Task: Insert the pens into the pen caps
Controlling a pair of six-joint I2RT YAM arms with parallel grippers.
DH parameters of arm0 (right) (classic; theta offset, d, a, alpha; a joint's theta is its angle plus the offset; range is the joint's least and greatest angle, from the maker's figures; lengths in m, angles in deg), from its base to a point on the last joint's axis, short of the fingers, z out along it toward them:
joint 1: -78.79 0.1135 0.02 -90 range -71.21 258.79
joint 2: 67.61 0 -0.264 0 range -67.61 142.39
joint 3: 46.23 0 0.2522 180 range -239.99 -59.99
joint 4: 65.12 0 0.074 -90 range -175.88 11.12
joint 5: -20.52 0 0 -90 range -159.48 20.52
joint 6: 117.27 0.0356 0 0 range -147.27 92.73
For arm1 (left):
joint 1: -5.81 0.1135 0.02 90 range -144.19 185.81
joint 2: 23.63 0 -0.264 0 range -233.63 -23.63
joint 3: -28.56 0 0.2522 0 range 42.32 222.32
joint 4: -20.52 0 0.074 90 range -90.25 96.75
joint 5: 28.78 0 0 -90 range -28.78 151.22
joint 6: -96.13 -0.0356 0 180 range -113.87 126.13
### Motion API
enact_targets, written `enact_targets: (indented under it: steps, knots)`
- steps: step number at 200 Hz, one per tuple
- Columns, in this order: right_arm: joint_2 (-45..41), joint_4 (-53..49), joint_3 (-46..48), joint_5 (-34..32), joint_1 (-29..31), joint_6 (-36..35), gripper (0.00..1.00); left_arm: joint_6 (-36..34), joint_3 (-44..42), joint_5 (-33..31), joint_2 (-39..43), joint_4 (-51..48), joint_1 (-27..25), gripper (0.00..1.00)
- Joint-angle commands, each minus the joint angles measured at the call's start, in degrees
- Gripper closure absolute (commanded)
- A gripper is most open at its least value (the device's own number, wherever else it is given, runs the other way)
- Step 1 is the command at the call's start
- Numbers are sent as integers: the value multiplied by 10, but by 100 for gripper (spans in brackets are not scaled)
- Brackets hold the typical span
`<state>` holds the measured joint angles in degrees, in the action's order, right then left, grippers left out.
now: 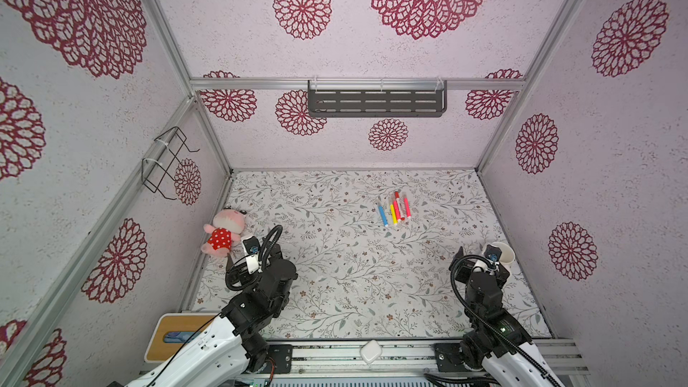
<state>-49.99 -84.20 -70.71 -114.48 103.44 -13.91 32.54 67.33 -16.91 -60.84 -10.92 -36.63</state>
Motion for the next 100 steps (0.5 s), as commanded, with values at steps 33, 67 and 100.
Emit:
enact_targets:
  steps: [33,67,100]
  knots:
    - [4,57,33,-12,1,-26,1,-62,-61,-62,-4,89,-1,0]
    - [14,81,61,-6,1,-24,1,-33,-91,-62,-23,91,1,1]
    - [28,98,67,-1,1,-30,1,-47,-95,-15,-47,114,24,2]
